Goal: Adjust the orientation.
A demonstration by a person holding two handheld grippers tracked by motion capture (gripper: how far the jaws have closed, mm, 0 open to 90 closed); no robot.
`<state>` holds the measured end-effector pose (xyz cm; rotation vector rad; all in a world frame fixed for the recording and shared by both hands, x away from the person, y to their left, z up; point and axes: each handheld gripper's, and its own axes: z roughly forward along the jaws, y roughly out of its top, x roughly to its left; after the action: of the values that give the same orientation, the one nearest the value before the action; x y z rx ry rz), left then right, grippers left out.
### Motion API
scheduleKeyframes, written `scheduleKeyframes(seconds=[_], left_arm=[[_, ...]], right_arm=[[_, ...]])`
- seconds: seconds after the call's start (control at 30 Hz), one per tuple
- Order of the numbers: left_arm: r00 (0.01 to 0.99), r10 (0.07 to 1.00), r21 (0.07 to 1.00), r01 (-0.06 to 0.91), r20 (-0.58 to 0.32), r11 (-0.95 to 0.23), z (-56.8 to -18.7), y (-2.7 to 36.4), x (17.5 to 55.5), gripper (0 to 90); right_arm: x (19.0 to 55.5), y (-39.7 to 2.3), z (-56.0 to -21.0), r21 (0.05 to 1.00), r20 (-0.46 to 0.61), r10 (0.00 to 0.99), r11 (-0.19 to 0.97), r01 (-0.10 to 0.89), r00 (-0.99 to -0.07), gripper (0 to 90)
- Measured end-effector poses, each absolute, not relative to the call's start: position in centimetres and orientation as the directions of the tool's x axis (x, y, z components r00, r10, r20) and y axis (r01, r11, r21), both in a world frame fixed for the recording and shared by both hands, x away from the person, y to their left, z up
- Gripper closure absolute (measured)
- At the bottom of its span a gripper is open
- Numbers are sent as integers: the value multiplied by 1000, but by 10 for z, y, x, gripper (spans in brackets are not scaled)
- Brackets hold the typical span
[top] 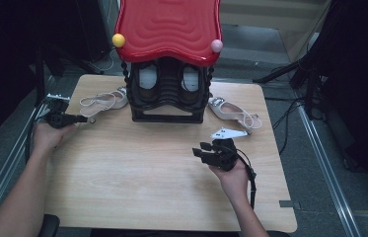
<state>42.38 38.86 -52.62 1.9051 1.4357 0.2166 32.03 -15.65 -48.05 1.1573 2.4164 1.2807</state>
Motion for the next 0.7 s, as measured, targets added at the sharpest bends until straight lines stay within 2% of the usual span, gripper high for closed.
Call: scheduleKeyframes(seconds=[0.23,0.7], left_arm=[[349,891,630,770,-291,-95,-529,387,425,900],[384,873,611,780,-299,-134,-527,374,425,900]], right_arm=[[319,-157,-481,763,191,707,330,556,-681,597],[319,-157,-481,763,190,707,330,555,-681,597]])
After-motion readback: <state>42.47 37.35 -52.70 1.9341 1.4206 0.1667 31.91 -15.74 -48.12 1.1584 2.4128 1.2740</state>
